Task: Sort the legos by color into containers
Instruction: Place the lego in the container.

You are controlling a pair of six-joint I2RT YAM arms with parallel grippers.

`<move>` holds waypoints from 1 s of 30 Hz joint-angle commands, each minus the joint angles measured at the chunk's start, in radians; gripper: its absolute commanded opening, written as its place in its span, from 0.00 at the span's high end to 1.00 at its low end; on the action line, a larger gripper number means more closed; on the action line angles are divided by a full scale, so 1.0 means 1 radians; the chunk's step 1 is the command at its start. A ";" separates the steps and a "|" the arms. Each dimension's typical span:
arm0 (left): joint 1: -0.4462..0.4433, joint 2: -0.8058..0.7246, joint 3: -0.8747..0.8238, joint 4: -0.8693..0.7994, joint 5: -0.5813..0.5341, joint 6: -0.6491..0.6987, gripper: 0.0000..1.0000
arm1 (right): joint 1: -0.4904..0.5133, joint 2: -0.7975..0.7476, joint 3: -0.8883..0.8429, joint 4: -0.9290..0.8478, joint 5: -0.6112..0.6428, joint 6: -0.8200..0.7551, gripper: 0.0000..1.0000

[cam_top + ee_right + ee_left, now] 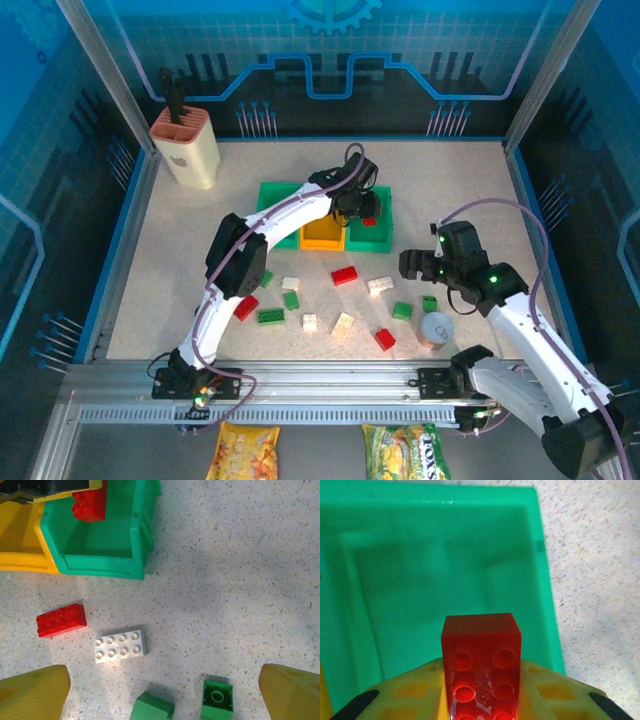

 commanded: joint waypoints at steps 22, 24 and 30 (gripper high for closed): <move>-0.005 -0.049 0.031 -0.046 0.002 0.021 0.56 | 0.016 0.029 -0.021 -0.013 -0.016 0.022 0.02; -0.006 -0.068 0.017 -0.041 0.001 0.021 0.56 | 0.015 0.037 -0.022 -0.008 -0.025 0.023 0.02; 0.000 -0.148 -0.059 -0.018 -0.005 0.019 0.56 | 0.027 0.089 -0.021 0.015 -0.057 0.029 0.04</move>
